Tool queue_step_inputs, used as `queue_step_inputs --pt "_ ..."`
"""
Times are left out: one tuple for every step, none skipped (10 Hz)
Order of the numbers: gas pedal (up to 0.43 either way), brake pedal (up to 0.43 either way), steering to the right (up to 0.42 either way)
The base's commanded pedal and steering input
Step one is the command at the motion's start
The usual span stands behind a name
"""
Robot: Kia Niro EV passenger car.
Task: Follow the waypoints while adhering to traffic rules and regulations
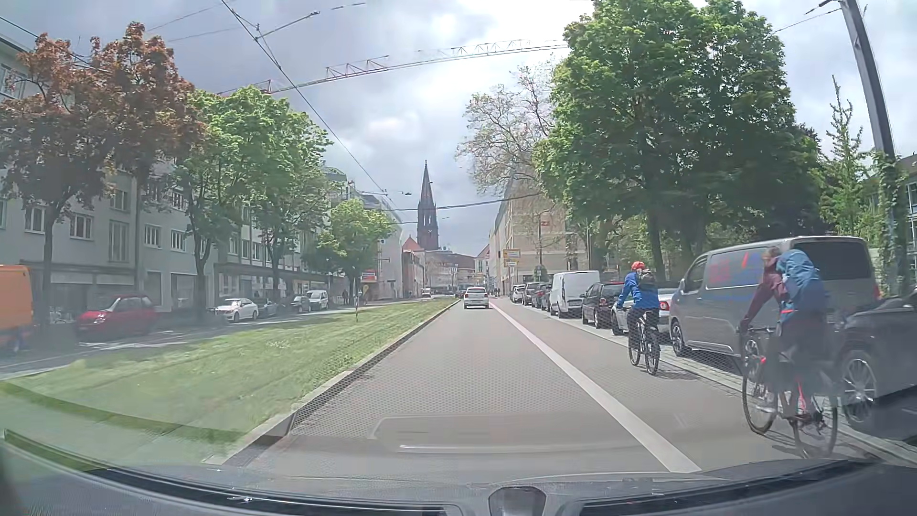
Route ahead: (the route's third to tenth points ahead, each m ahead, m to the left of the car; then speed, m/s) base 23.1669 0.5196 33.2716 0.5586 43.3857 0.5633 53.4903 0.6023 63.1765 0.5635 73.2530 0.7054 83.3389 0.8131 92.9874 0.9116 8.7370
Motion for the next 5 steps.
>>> queue_step_inputs --pt "0.067 0.000 -0.005" --pt "0.047 0.000 -0.005" --pt "0.039 0.000 -0.004" --pt "0.039 0.000 -0.004" --pt "0.028 0.000 -0.004"
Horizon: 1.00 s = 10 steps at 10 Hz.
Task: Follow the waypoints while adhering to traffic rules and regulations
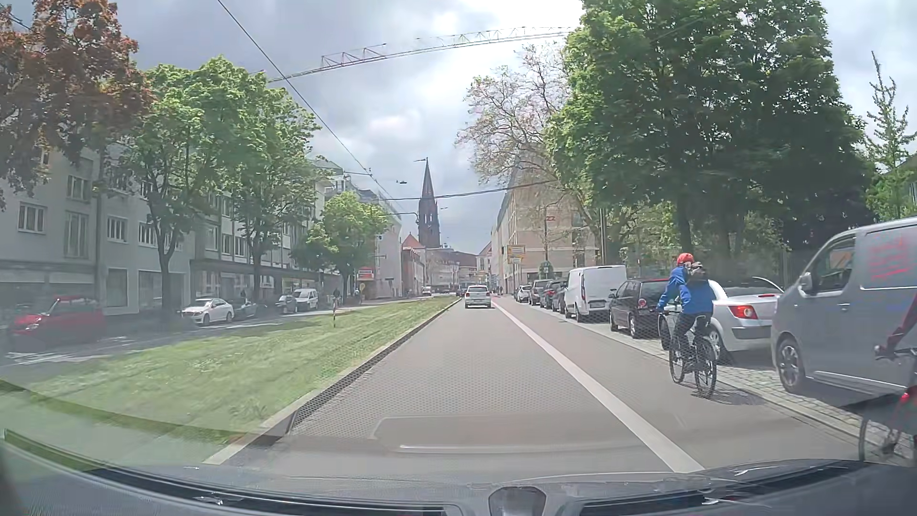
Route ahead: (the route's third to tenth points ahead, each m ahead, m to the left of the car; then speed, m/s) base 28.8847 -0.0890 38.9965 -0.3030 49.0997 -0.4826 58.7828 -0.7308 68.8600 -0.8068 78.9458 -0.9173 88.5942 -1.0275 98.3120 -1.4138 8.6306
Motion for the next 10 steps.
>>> queue_step_inputs --pt "0.028 0.000 -0.004" --pt "0.028 0.000 -0.004" --pt "0.028 0.000 -0.004" --pt "0.028 0.000 -0.004" --pt "0.028 0.000 -0.003" --pt "0.028 0.000 -0.003" --pt "0.020 0.000 -0.003" --pt "0.020 0.000 -0.003" --pt "0.000 0.000 -0.003" --pt "0.000 0.000 -0.003"
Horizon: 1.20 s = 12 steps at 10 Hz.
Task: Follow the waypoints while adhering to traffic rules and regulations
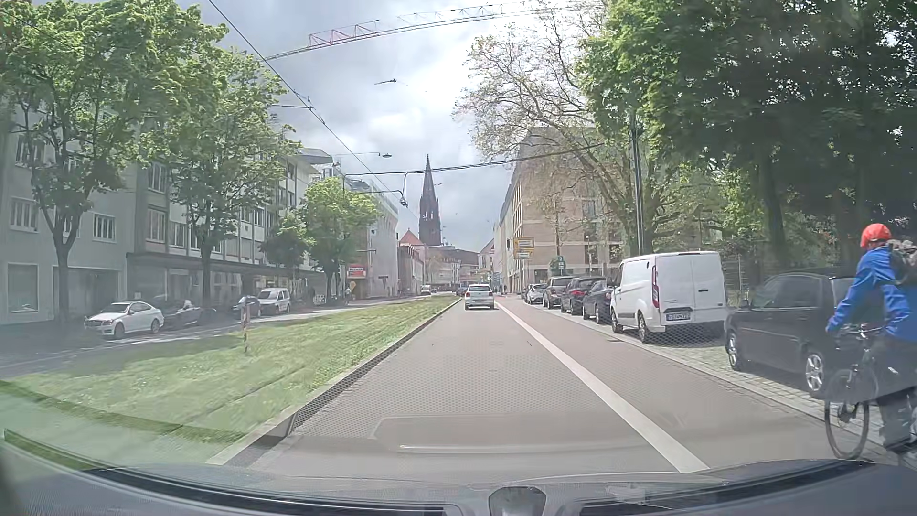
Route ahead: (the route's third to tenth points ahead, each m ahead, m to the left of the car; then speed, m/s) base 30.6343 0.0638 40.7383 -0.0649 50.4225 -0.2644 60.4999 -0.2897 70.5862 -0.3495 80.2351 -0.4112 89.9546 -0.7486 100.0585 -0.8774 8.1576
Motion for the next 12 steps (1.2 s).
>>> queue_step_inputs --pt "0.000 0.000 -0.003" --pt "0.000 0.000 -0.001" --pt "0.000 0.000 -0.001" --pt "0.000 0.000 -0.001" --pt "0.000 0.000 -0.001" --pt "0.000 0.000 -0.001" --pt "0.000 0.000 -0.001" --pt "0.000 0.000 -0.001" --pt "0.000 0.000 -0.001" --pt "0.000 0.000 0.000" --pt "0.000 0.000 -0.001" --pt "0.000 0.000 0.000"
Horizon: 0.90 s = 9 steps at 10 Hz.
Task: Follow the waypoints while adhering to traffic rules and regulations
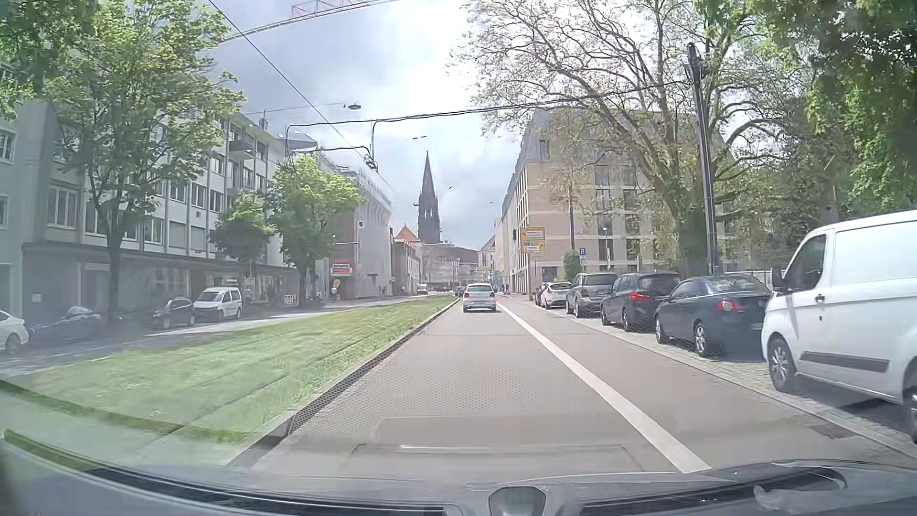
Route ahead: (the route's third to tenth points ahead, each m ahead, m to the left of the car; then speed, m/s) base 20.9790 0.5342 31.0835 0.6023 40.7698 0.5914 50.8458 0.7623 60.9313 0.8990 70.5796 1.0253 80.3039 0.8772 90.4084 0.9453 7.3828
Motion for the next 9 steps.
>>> queue_step_inputs --pt "0.000 0.000 0.000" --pt "0.000 0.000 0.000" --pt "0.000 0.000 0.000" --pt "0.000 0.000 0.000" --pt "0.000 0.000 -0.001" --pt "0.000 0.000 0.000" --pt "0.000 0.000 0.000" --pt "0.000 0.000 0.000" --pt "0.000 0.000 0.000"
